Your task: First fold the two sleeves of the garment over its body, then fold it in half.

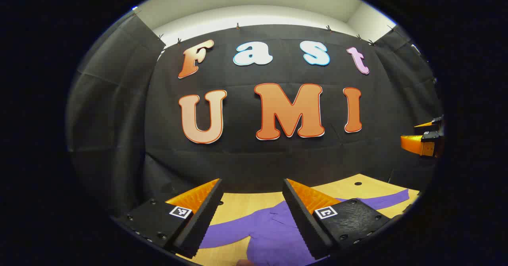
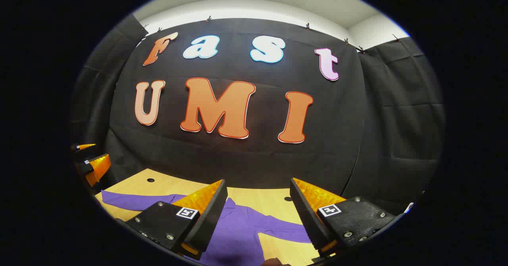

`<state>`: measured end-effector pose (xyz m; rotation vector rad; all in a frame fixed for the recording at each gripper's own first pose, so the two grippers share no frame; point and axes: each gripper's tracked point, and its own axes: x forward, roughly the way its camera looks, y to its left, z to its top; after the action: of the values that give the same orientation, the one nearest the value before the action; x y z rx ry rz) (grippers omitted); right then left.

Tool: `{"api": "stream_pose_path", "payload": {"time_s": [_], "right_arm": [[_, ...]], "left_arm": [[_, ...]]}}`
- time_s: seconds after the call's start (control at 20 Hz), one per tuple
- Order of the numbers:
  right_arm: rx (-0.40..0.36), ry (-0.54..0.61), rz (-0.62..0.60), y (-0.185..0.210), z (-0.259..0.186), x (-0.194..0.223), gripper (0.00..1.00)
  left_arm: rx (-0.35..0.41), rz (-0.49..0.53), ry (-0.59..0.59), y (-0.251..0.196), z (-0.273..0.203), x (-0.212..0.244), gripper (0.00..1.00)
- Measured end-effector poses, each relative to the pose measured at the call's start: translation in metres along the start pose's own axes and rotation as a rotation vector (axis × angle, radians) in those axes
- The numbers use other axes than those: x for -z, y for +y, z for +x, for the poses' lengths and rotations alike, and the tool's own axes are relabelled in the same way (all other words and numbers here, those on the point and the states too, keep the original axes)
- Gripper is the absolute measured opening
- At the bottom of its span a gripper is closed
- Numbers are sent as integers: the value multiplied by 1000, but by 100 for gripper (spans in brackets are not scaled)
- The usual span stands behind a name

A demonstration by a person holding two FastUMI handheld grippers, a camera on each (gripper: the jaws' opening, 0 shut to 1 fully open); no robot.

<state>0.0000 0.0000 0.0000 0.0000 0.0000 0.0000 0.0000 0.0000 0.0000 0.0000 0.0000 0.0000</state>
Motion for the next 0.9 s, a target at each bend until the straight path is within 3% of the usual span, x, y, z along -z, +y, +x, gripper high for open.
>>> {"api": "stream_pose_path", "payload": {"time_s": [0.35, 0.9], "right_arm": [[-51, 51, 35, -7, 11, 21, 94], [-33, 78, 34, -33, 22, 42, 94]], "left_arm": [[-31, 0, 21, -35, 1, -6, 96], [-19, -3, -11, -69, 7, -32, 97]]}}
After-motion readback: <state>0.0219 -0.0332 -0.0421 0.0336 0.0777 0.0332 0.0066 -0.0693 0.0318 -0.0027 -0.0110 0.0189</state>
